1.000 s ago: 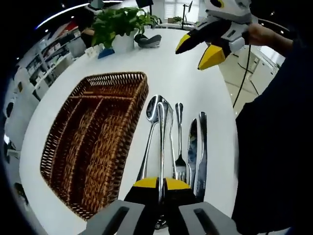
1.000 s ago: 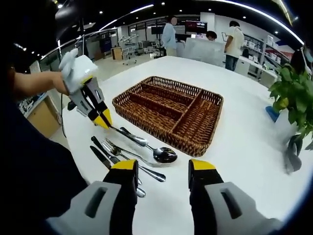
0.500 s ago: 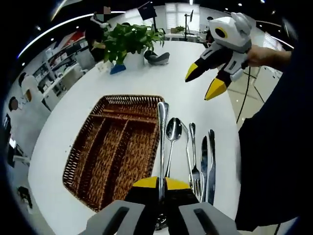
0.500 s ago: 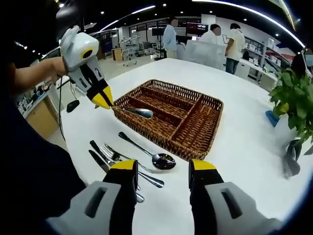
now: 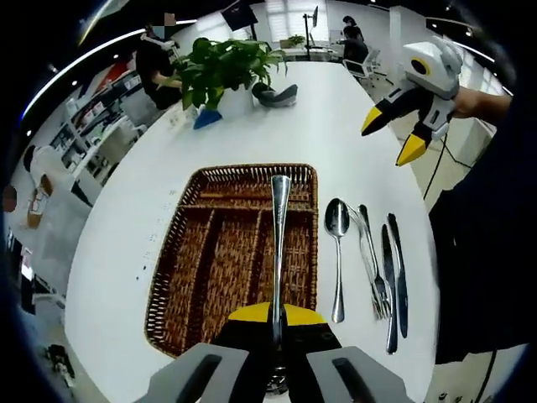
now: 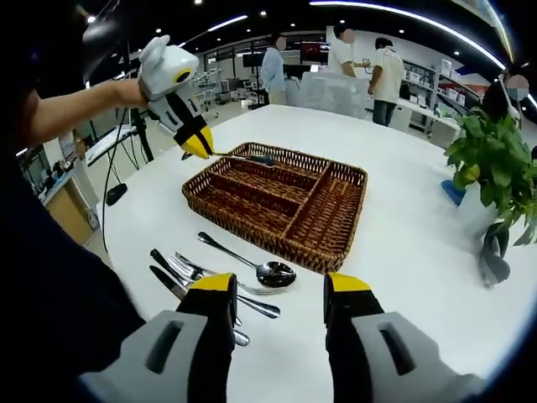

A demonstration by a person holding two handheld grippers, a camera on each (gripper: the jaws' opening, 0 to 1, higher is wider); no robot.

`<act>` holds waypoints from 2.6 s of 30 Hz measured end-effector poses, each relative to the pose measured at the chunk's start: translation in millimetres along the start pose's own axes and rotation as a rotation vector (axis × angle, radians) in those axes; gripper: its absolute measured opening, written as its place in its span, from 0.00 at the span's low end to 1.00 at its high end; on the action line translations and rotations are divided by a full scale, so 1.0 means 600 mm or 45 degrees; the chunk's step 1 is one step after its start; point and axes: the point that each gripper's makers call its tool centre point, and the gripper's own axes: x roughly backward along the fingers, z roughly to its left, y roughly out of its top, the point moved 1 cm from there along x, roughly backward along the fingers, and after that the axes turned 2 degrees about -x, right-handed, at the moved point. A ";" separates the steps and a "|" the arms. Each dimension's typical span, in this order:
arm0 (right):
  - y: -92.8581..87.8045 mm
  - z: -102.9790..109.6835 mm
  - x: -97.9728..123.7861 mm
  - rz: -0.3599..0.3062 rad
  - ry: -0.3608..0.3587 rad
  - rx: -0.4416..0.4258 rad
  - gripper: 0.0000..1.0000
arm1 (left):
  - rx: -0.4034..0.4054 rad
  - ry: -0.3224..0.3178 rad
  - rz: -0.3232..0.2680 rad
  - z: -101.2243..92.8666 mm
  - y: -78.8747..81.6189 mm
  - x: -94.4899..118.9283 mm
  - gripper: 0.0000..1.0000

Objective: Arrange the knives, forks, and spoons in their matching storage slots by inserting each utensil handle-first until every utensil is classified and aligned in the correct compartment

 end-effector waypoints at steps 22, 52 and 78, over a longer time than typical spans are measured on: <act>0.005 0.026 0.022 -0.015 -0.088 -0.048 0.42 | -0.091 -0.001 0.136 0.172 -0.026 -0.055 0.02; -0.008 0.056 0.030 0.044 -0.237 -0.145 0.41 | -0.057 -0.094 0.322 0.228 -0.082 -0.171 0.02; -0.005 0.037 0.009 0.079 -0.212 -0.131 0.41 | -0.050 -0.037 0.439 0.258 -0.126 -0.193 0.03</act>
